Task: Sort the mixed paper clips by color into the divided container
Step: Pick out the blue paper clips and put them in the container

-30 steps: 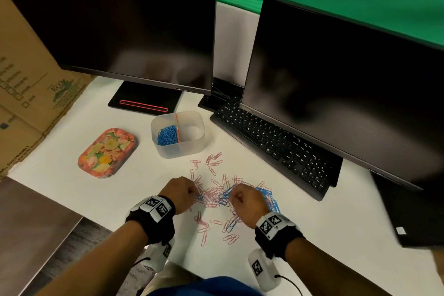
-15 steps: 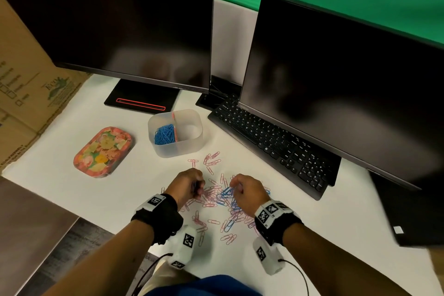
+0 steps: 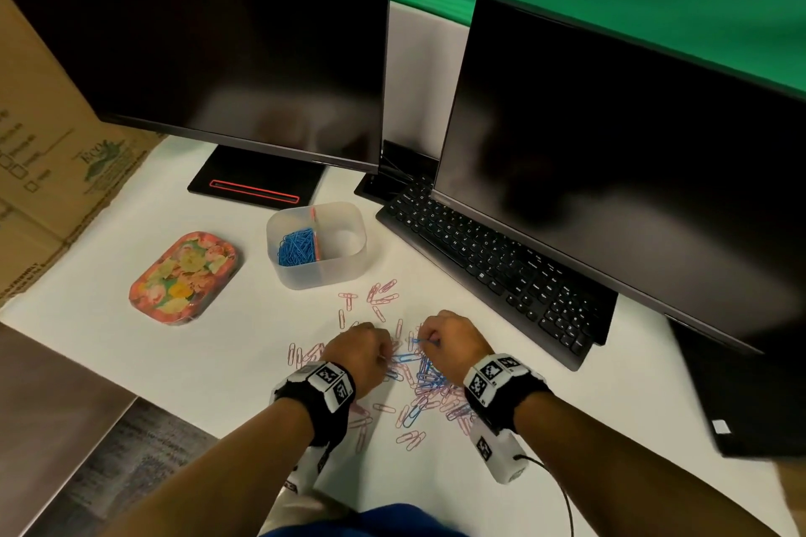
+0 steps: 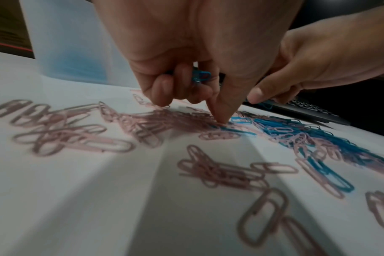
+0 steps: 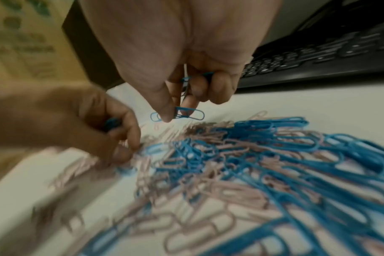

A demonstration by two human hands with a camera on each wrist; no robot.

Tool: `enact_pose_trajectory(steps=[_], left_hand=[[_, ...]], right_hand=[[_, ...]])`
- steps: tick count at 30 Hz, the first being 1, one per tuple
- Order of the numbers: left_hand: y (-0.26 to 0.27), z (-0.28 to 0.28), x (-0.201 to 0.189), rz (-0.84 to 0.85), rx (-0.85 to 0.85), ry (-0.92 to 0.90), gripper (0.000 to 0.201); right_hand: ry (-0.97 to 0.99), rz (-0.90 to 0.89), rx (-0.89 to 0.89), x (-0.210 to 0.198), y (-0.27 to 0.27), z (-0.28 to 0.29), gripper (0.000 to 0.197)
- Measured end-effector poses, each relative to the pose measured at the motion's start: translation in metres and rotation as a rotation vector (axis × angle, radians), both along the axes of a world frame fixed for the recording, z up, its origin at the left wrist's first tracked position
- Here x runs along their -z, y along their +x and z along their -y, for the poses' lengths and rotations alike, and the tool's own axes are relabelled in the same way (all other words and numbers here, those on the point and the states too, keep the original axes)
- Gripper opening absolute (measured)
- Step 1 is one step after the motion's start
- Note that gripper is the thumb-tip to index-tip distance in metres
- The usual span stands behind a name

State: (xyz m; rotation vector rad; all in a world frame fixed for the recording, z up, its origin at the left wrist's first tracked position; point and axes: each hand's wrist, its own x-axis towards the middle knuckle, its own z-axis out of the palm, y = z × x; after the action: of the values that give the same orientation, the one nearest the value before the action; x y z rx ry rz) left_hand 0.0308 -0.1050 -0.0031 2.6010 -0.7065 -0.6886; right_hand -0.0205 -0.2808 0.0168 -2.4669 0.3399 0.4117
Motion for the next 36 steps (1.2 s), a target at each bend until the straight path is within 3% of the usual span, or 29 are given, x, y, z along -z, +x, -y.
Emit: enact_pose_trajectory(steps=[5, 12, 16, 20, 27, 29, 33, 36], left_hand=[[0.003, 0.004, -0.001, 0.001, 0.010, -0.002, 0.026], [0.001, 0.030, -0.004, 0.078, 0.128, 0.116, 0.019], [0.001, 0.033, -0.006, 0.054, 0.105, 0.074, 0.015], [0.009, 0.023, -0.011, -0.124, -0.187, -0.193, 0.010], [0.028, -0.012, -0.043, -0.670, -0.825, -0.844, 0.027], [0.036, -0.023, -0.056, -0.781, -0.914, -1.011, 0.027], [0.060, -0.043, -0.078, -0.752, -1.040, -1.158, 0.027], [0.086, -0.052, -0.091, -0.624, -1.121, -1.064, 0.026]], right_hand=[[0.303, 0.048, 0.284, -0.004, 0.001, 0.015, 0.002], [0.876, -0.039, 0.535, -0.023, -0.002, 0.015, 0.010], [1.070, -0.082, 0.605, -0.025, -0.005, 0.016, 0.002], [1.167, -0.116, 0.645, -0.033, -0.002, 0.016, 0.002], [1.263, -0.193, 0.576, -0.055, 0.032, -0.008, 0.003], [1.250, -0.209, 0.538, -0.062, 0.049, -0.023, 0.005], [1.151, -0.240, 0.465, -0.072, 0.093, -0.060, 0.006], [1.034, -0.282, 0.399, -0.079, 0.130, -0.087, 0.023]])
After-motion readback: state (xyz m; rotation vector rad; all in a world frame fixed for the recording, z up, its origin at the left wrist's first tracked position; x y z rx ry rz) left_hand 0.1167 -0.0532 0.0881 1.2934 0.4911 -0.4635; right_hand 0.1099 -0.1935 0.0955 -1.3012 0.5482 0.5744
